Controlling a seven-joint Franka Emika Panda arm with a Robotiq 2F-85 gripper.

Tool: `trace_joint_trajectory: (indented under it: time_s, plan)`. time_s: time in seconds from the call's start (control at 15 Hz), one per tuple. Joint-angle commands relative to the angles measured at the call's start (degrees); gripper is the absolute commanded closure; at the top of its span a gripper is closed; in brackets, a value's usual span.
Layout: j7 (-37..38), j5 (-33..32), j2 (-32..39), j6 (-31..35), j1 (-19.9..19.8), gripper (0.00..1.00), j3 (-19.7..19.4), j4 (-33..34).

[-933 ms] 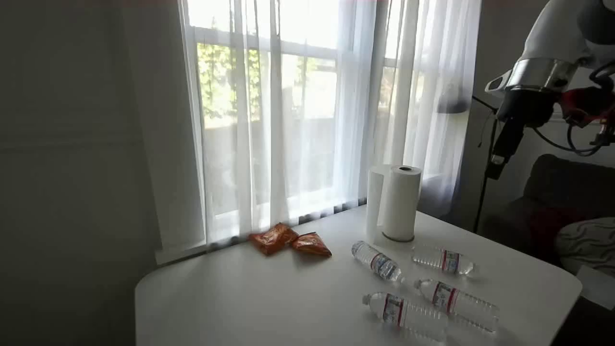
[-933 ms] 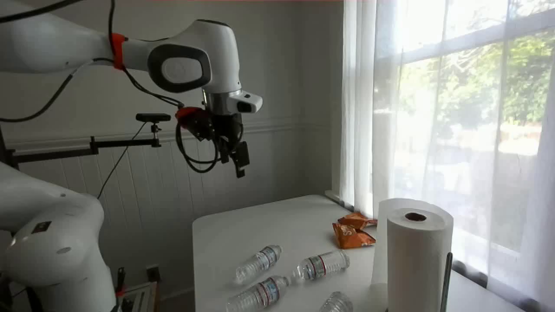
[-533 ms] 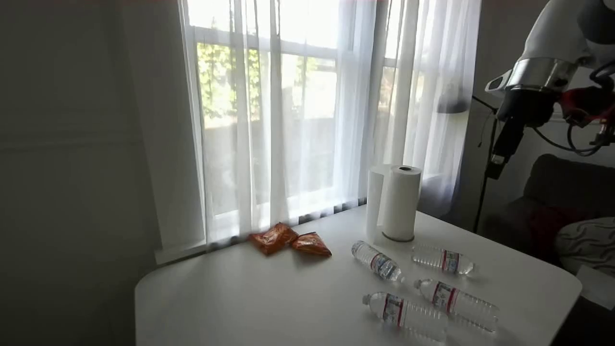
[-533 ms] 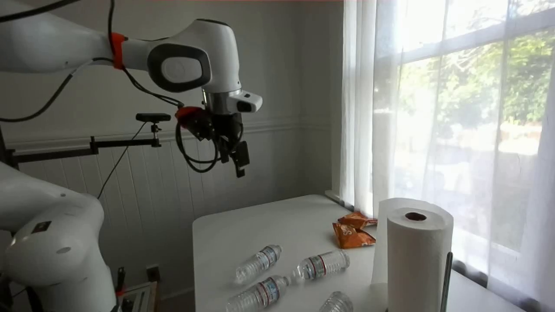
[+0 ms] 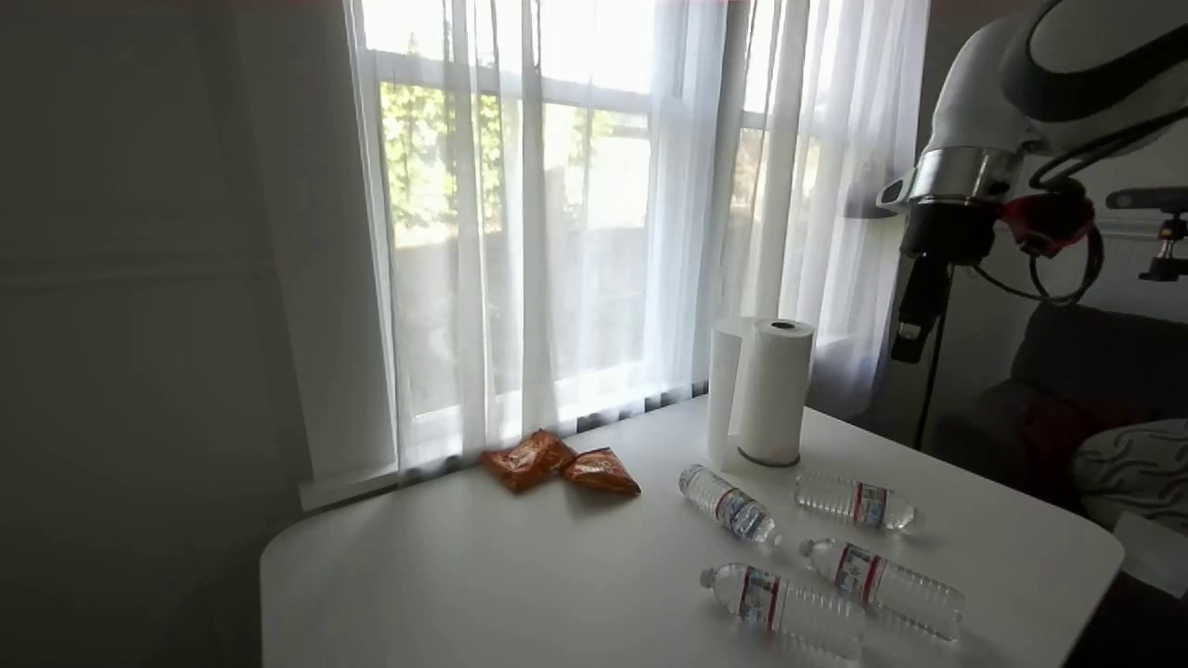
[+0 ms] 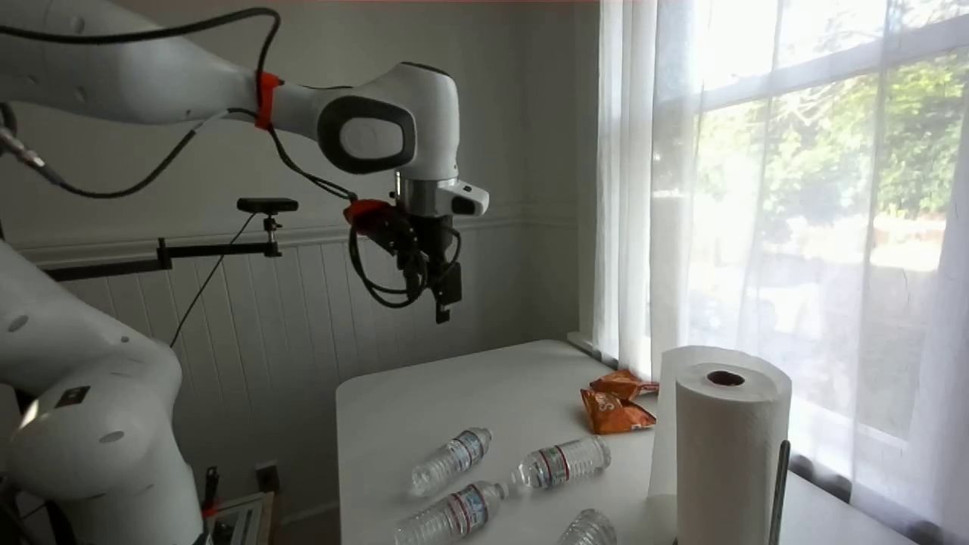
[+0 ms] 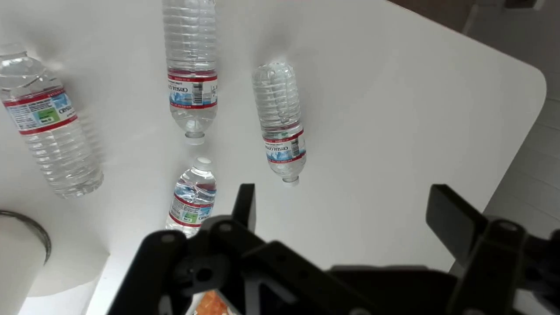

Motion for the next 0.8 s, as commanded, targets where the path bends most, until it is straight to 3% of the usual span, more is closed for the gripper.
trace_joint_trajectory:
  time_s: [0.0, 0.4, 0.67, 0.73]
  plan:
    - [1.7, -1.5, 10.2, -0.9, -0.5, 0.0, 3.9, 5.9]
    - [9.1, -4.7, 21.2, 1.9, -0.3, 0.0, 10.8, 6.5]
    - [11.5, -8.0, 28.2, 4.1, 0.4, 0.0, 13.4, 8.2]
    - [10.3, -6.5, 24.6, 3.9, -0.1, 0.0, 12.8, 5.8]
